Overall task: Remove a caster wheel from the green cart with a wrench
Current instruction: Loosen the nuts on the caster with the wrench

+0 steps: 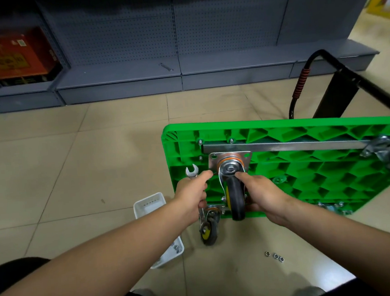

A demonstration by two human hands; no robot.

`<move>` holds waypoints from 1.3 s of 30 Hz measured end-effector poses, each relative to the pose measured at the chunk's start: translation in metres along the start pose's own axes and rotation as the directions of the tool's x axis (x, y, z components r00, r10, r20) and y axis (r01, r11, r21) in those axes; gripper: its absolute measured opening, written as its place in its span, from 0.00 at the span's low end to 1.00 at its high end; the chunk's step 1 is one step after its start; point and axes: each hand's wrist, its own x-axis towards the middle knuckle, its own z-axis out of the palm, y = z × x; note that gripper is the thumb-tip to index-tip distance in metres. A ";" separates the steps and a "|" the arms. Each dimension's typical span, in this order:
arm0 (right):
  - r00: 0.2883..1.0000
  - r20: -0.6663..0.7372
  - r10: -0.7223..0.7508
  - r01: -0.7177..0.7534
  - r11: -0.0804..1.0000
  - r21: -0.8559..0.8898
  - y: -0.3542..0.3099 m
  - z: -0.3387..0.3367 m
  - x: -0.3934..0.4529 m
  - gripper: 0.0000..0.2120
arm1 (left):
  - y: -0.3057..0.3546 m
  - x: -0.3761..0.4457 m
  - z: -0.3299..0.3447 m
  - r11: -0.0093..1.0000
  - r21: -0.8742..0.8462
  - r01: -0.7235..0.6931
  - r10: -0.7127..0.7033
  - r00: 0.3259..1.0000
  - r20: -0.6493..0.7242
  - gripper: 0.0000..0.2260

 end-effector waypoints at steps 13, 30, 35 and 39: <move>0.982 -0.117 0.146 -0.151 0.988 -0.033 0.069 -0.092 -0.001 0.15 | -0.058 0.016 0.072 0.889 0.416 -0.191 0.143 0.979 0.143 0.07; 0.831 -0.209 0.515 -0.541 0.836 -0.090 0.240 -0.155 0.068 0.17 | -0.215 0.070 0.144 0.357 0.885 -0.298 -0.090 0.932 0.351 0.06; 0.811 -0.192 0.553 -0.584 0.786 -0.204 0.269 -0.166 0.090 0.21 | -0.244 0.087 0.148 0.139 0.901 -0.411 -0.170 0.886 0.431 0.08; 0.737 -0.216 0.641 -0.676 0.709 -0.201 0.278 -0.183 0.102 0.23 | -0.257 0.107 0.145 -0.039 0.860 -0.508 -0.221 0.844 0.489 0.08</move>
